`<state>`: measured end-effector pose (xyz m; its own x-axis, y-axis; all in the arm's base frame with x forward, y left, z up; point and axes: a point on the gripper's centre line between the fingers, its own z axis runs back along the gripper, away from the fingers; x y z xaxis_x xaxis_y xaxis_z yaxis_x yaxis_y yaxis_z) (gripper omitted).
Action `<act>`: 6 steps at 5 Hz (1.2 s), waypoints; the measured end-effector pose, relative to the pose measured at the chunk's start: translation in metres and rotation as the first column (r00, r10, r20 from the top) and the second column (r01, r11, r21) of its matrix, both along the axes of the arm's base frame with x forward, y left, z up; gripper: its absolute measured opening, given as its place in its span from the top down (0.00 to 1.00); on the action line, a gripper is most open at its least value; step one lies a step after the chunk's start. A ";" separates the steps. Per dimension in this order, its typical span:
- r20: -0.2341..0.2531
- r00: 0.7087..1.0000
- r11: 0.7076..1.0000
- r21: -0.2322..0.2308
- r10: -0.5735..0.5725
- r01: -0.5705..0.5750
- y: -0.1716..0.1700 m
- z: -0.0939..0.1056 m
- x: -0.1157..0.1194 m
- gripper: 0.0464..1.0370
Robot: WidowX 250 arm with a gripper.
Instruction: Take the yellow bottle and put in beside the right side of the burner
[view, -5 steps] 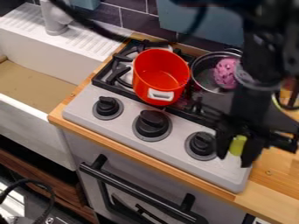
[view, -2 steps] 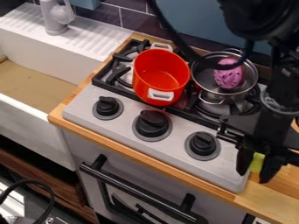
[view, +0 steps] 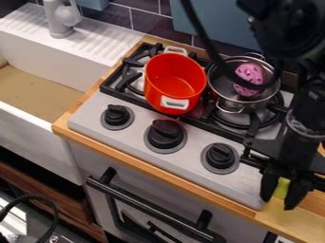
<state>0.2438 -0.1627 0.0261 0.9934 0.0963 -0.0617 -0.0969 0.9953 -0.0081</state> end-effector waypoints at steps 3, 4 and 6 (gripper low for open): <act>-0.097 0.992 0.982 -0.163 0.082 -0.098 0.002 -0.008 0.011 0.77; -0.101 0.989 0.969 -0.214 0.107 -0.126 0.005 -0.012 0.011 0.77; -0.054 0.985 0.975 -0.142 0.164 -0.170 0.004 -0.015 0.012 0.44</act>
<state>0.2558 -0.1589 0.0111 0.9603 0.2476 -0.1287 -0.2652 0.9534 -0.1441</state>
